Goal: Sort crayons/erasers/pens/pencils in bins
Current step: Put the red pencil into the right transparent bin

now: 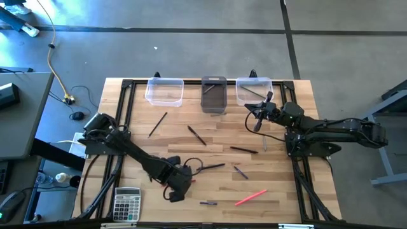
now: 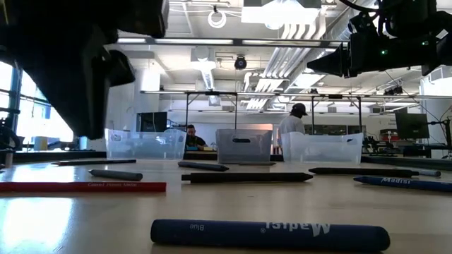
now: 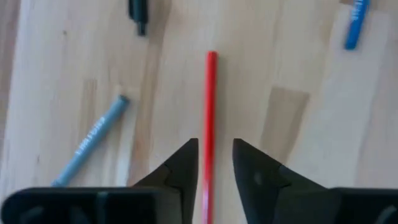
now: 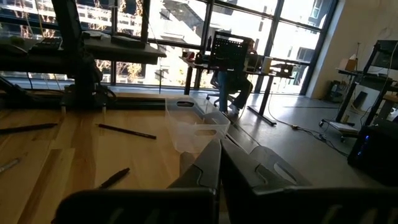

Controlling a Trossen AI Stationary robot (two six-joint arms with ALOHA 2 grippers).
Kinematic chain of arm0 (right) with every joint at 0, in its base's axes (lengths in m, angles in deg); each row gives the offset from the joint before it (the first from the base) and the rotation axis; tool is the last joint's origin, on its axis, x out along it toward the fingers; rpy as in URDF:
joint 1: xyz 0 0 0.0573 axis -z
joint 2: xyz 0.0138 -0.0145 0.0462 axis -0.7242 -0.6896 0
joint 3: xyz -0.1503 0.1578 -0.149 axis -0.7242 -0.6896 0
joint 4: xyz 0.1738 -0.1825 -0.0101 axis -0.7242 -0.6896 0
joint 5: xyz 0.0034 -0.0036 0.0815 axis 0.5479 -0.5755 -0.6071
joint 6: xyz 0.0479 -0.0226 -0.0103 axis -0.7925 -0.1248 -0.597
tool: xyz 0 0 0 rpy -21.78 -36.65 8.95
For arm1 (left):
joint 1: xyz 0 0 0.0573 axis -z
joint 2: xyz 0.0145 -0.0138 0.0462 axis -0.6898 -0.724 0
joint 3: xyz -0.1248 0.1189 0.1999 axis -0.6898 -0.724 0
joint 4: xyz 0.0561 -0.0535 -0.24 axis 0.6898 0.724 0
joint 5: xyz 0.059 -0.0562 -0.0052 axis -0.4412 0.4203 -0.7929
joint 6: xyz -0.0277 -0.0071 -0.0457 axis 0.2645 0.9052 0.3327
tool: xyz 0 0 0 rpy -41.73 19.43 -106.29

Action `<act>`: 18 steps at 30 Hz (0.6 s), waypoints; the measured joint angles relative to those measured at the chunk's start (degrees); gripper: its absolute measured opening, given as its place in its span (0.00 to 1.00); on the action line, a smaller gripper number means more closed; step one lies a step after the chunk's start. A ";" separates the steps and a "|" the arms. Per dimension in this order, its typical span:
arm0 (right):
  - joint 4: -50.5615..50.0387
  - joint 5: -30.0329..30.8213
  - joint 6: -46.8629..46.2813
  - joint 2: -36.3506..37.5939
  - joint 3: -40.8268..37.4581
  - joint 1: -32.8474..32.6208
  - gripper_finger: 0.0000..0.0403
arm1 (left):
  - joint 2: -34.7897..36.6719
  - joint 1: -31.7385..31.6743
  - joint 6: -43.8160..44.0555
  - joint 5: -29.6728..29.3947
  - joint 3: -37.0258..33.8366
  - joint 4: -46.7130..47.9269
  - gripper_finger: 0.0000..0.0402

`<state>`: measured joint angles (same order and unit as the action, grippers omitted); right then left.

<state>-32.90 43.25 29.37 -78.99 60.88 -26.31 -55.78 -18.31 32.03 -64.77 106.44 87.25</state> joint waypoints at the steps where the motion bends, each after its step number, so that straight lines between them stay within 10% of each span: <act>1: 0.00 0.00 0.00 0.00 0.00 0.00 0.00 | 0.00 0.51 0.90 0.37 0.00 0.93 0.25; 18: -0.02 0.00 0.02 0.00 0.00 0.00 0.00 | -0.15 10.93 11.00 2.85 -5.27 9.94 0.23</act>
<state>-32.92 43.25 29.39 -78.99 60.88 -26.31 -55.93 -7.38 43.02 -61.92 101.17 97.19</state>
